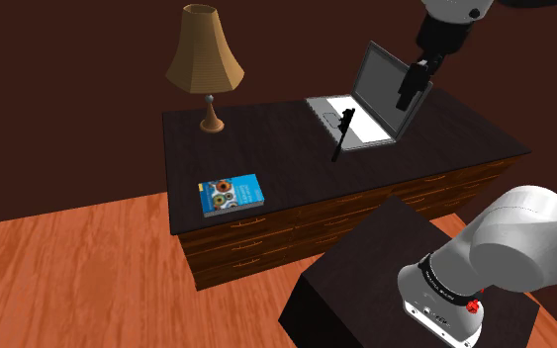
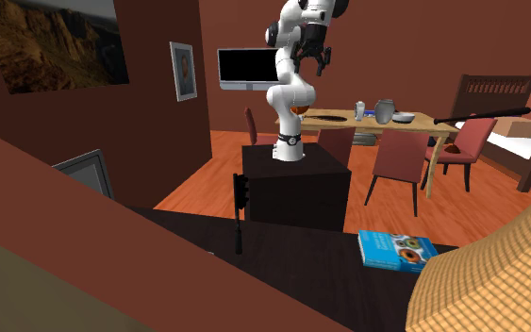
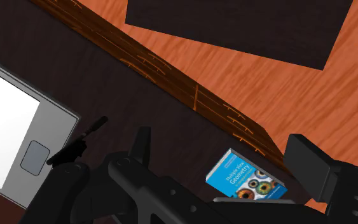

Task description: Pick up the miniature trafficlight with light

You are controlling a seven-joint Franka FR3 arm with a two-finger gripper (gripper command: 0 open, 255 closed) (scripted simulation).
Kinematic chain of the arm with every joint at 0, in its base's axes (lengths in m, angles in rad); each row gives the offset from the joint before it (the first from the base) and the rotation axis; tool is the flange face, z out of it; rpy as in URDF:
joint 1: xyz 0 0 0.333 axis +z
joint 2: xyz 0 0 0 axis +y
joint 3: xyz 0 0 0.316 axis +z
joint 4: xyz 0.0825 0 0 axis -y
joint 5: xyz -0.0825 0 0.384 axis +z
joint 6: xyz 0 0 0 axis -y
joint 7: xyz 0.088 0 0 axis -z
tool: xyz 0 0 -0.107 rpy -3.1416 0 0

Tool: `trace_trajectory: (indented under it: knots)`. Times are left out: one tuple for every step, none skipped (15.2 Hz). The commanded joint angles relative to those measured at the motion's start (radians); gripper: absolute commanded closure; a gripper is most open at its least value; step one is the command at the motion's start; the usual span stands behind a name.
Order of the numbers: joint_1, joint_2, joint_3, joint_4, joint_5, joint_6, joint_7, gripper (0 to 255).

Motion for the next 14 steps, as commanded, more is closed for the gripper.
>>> trace_trajectory:
  knots:
    - [0.0,0.0,0.0,0.0,0.0,0.0,0.0,0]
    - [-0.007,0.022,-0.014,-0.005,-0.005,0.028,-0.005,0]
    - [-0.013,0.045,-0.028,-0.008,-0.011,0.056,-0.011,0]
    - [-0.019,0.069,-0.041,-0.011,-0.015,0.084,-0.016,0]
    - [-0.025,0.094,-0.055,-0.012,-0.019,0.112,-0.022,0]
    - [-0.031,0.12,-0.068,-0.012,-0.023,0.139,-0.027,0]
    - [-0.037,0.146,-0.082,-0.01,-0.026,0.166,-0.033,0]
    - [-0.043,0.174,-0.095,-0.007,-0.028,0.193,-0.039,0]
    - [-0.048,0.203,-0.108,-0.003,-0.03,0.219,-0.045,0]
    - [-0.053,0.232,-0.121,0.002,-0.031,0.244,-0.051,0]
    - [-0.058,0.262,-0.134,0.008,-0.031,0.269,-0.057,0]
    - [-0.063,0.293,-0.147,0.016,-0.03,0.294,-0.064,0]
    - [-0.067,0.324,-0.16,0.025,-0.029,0.317,-0.071,0]
    - [-0.071,0.356,-0.173,0.035,-0.026,0.341,-0.079,0]
